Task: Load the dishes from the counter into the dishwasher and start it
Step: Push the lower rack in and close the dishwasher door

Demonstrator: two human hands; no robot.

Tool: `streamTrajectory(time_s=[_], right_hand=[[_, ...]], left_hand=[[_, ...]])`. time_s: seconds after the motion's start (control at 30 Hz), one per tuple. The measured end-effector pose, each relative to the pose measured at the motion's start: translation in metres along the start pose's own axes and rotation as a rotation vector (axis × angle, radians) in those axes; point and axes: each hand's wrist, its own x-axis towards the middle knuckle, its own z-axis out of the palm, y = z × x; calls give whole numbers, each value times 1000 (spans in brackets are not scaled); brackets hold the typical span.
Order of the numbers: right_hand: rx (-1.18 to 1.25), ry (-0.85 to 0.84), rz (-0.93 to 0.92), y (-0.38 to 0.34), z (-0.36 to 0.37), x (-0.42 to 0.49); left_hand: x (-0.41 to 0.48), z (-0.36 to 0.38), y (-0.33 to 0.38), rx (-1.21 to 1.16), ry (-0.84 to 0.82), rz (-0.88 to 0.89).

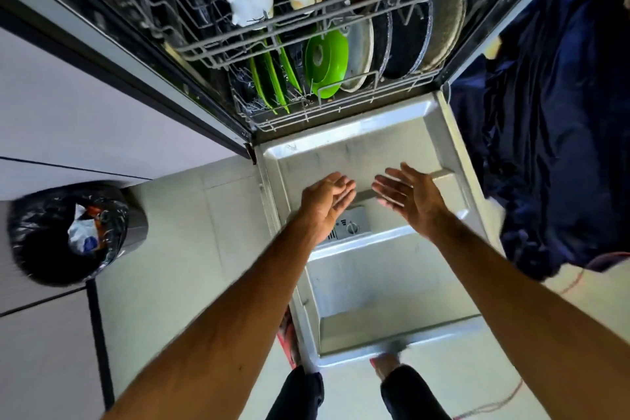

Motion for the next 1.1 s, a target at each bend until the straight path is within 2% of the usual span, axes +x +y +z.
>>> streamTrajectory(time_s=[0.2,0.33,0.53,0.63,0.8,0.93,1.1], right_hand=[[49,47,44,48,-62,-97],[32,78,114,91,-107,-147],[67,128,280,171,-169,-192],[117,135,291,195,-195,-209],[58,137,289,225,-233,-224],[204,269,298,259,-259,-209],[449,291,261,298,-280,-155]], left_hand=[[-53,-28,-83,166,0,-130],[-84,-54,-142,232,64,-173],[-116,-82,-226,84,131,-221],[-130,-91,-272,35,200,-238],[-143,-104,-354,-67,284,-277],[-140,-111,-398,-265,351,-315],[-95,-135,-432,-552,449,-250]])
